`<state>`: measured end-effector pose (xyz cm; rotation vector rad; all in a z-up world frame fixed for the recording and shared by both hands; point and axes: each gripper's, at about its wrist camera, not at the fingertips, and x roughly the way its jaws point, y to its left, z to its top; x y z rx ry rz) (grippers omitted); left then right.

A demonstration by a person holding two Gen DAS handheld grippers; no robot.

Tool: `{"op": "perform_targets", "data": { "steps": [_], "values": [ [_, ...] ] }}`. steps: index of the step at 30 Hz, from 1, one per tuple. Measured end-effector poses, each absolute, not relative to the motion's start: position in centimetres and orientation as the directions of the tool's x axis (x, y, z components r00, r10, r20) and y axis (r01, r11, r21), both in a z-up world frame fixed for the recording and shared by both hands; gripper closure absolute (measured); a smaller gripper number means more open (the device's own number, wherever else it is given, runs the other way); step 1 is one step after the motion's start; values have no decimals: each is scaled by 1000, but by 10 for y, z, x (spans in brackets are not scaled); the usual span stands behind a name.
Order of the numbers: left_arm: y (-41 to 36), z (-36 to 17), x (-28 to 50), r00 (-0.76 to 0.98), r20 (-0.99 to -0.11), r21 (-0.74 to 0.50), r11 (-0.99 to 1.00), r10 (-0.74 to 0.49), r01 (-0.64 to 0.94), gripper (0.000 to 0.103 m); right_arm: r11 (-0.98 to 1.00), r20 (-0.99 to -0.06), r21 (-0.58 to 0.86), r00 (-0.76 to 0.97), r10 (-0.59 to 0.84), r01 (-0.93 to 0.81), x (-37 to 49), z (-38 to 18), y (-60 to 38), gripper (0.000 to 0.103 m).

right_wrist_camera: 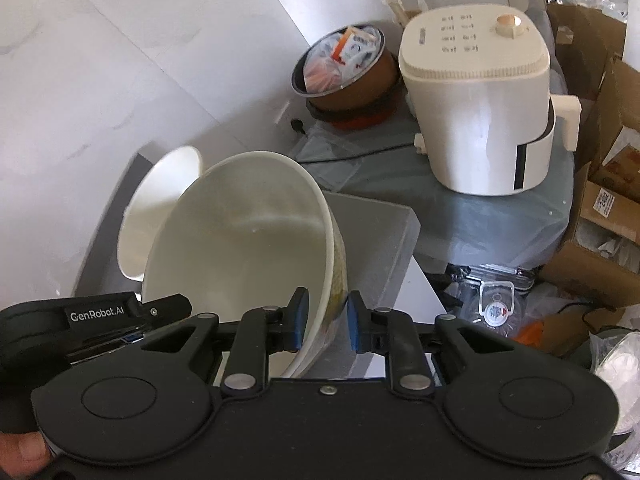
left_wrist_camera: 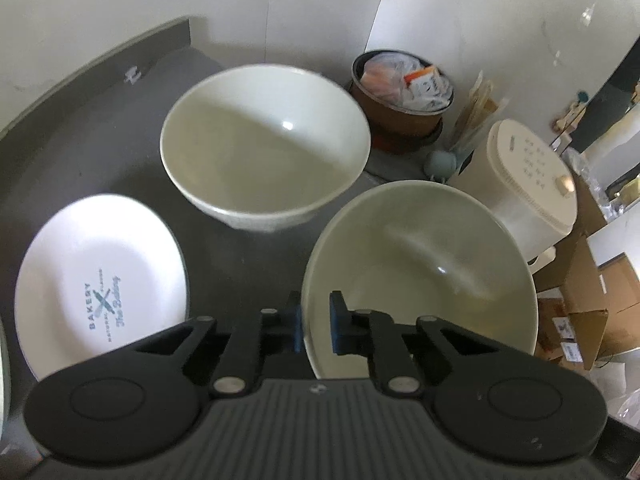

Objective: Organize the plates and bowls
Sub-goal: 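Close both grippers on the large cream bowl's rim, then lift the cream bowl with both grippers and lower it into the red bowl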

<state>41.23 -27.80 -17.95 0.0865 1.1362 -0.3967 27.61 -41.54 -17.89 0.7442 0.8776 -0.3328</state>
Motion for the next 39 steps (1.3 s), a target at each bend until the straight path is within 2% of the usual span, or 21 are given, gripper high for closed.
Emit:
{"op": "perform_targets", "data": {
  "steps": [14,23,39],
  "values": [
    [-247,-125,383,444,-852,-168,949,-275,267,94,749,-727,486,684,59,451,263,-131,-396,83],
    [-214,-98,360,486,-837,-188,967,-250,174,94,791,-721,476,686,99,385,255,-112,-372,83],
    [-155,-86,320,515,-839,-196,980,-177,17,90,855,-745,456,631,214,248,249,-105,-326,83]
  ]
}}
